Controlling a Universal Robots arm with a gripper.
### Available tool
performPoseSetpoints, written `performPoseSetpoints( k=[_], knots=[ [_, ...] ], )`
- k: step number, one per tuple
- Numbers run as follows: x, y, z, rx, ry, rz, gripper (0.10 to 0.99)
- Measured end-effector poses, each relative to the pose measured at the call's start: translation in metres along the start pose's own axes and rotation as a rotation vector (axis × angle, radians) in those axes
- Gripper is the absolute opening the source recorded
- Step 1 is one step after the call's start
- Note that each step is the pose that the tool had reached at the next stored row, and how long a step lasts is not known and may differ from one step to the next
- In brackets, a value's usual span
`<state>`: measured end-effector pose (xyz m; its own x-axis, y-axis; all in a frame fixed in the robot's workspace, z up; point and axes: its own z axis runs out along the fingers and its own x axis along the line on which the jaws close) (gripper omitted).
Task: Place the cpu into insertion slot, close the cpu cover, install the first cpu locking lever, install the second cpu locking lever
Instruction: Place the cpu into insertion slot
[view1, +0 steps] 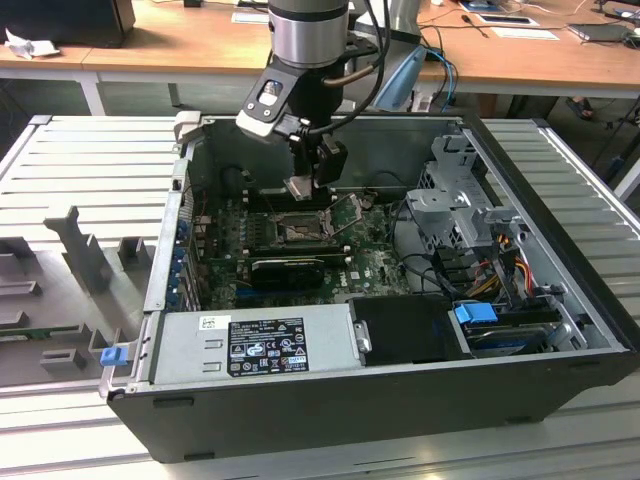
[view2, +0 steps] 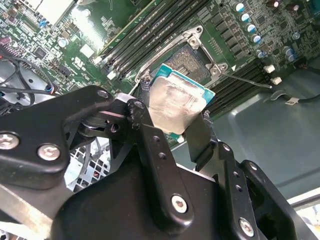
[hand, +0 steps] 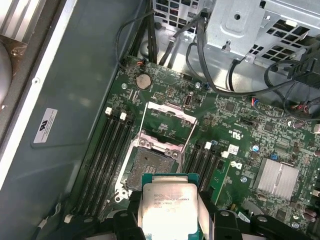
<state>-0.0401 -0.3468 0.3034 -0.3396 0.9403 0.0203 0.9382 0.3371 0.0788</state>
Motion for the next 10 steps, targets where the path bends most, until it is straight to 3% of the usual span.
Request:
performPoseSetpoints(
  k=[10],
  knots=[
    [-0.0001, -0.0004, 0.0057, 0.000, 0.0000, 0.000, 0.529]
  ],
)
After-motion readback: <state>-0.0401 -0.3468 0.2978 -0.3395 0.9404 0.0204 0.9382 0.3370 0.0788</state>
